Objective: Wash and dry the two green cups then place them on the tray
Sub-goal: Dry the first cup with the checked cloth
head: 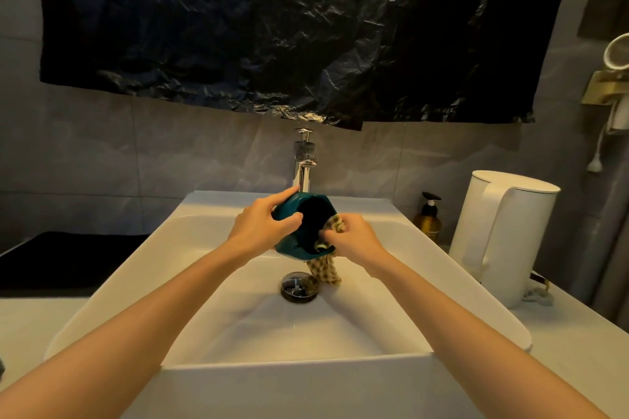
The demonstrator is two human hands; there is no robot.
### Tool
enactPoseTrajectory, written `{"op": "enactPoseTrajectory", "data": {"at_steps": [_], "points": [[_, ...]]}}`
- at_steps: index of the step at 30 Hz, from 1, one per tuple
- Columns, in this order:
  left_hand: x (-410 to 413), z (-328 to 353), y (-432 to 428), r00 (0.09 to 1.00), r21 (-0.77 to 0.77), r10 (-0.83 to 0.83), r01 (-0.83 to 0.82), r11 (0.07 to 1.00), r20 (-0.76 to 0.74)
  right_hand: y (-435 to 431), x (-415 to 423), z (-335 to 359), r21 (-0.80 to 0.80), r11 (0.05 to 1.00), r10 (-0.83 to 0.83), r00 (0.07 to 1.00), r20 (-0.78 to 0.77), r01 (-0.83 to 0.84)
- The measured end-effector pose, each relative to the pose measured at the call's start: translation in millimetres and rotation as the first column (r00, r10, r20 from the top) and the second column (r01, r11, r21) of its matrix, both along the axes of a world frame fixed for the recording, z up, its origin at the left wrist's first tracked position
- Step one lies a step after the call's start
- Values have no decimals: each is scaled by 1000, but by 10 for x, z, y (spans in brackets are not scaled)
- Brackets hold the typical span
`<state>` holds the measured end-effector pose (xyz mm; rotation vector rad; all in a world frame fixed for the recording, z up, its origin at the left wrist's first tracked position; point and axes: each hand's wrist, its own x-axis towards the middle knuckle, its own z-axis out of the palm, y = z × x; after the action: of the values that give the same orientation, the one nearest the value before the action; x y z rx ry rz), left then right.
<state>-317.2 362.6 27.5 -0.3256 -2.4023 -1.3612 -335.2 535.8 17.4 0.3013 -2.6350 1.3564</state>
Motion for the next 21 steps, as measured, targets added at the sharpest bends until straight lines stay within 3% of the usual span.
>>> {"op": "enactPoseTrajectory", "data": {"at_steps": [4,7,9,11,12,14,17,21], "points": [[19,-2,64,998,2,-45,45,999,-46,34,-24,3,72,975,-196,968,-155,209],[24,3,62,997,-32,-17,14,999,-81,21,6,12,152,960,-202,959,-199,234],[7,-2,26,996,-50,7,-11,999,-85,17,10,23,84,990,-108,994,-25,110],[-4,-11,-11,996,-71,28,-34,997,-79,-2,49,51,-119,991,92,965,247,-64],[-7,-10,-22,997,-73,31,-36,997,-75,-8,57,60,-185,977,159,937,312,-104],[-5,-10,-11,997,-76,12,-18,997,-72,-8,33,56,-186,979,142,936,321,-85],[0,-4,41,998,-71,-34,30,997,-49,10,-49,30,-60,996,-47,982,182,59],[-17,2,58,994,9,-111,111,994,20,78,-80,33,169,973,-123,972,-199,157]]}}
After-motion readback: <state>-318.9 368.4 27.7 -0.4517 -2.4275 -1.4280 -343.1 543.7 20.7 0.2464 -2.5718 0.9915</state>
